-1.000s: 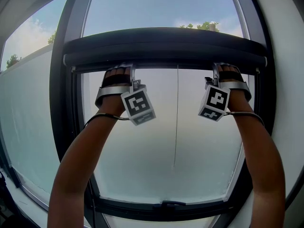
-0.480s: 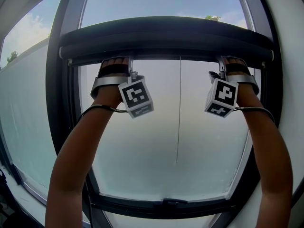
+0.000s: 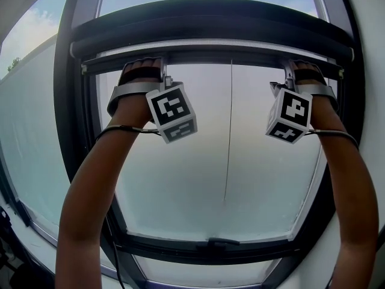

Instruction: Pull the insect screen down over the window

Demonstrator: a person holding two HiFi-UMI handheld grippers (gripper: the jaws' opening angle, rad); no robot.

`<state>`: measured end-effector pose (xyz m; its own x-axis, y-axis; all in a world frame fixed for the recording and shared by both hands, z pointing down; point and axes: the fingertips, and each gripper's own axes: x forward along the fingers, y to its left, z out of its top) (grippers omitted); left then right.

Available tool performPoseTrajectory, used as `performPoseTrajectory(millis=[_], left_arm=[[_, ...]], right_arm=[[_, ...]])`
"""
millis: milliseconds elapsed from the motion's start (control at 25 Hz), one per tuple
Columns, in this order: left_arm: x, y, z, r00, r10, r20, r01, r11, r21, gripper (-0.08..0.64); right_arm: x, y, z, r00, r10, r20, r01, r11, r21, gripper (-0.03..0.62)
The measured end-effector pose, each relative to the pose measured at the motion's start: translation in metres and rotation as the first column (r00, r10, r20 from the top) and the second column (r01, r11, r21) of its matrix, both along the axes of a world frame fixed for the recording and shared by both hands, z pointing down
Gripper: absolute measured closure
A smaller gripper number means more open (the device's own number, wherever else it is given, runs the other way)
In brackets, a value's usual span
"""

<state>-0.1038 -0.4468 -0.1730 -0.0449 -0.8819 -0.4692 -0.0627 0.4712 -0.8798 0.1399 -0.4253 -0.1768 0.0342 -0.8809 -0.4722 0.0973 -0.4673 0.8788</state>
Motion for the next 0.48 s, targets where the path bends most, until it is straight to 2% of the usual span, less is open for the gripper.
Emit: performPoseTrajectory(millis=[480], left_arm=[[0.001, 0.004, 0.045, 0.999, 0.042, -0.034, -0.044, 0.997, -0.068, 0.239]], right_arm=[[-0.004, 0.003, 0.048, 1.000, -0.014, 0.001, 0.014, 0.993, -0.114, 0.327]])
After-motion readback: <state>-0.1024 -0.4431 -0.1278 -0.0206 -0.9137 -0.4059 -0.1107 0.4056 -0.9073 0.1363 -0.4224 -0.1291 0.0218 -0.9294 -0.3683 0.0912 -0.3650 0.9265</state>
